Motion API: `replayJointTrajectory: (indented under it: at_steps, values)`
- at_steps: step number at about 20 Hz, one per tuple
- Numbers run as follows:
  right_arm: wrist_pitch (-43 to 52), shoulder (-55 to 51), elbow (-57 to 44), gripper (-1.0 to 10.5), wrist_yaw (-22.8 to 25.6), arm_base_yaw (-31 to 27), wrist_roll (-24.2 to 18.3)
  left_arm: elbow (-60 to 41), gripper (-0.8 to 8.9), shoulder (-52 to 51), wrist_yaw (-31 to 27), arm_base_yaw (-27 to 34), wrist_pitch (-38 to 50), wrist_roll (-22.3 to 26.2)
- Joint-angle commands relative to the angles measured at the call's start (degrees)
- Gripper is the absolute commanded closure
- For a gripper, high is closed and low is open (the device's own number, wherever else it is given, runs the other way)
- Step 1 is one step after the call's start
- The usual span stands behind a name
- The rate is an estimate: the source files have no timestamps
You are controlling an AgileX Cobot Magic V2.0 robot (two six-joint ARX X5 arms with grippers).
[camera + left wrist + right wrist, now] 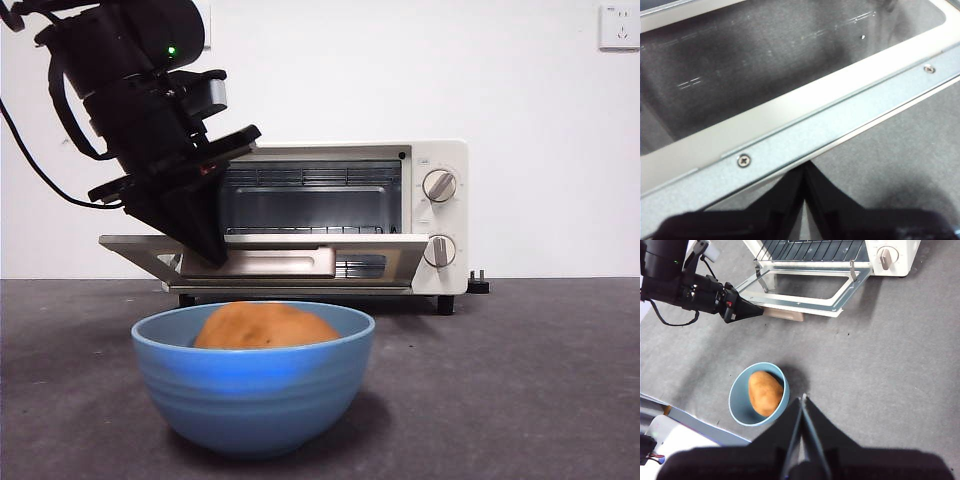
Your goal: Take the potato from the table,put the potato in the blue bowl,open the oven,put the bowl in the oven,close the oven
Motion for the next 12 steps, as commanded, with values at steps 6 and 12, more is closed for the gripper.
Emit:
replayJointTrajectory:
  at_steps: [6,12]
  values:
    - [0.2,-0.2,-0.4,9.5,1.3,0.0,-0.7,-3.7,8.19,0.2,-3.7,-1.6,6.6,-1.6]
    - [0.2,0.0,-0.4,9.5,1.3,0.0,-0.8,-6.4,8.19,0.2,-3.7,-1.7,7.5,-1.4]
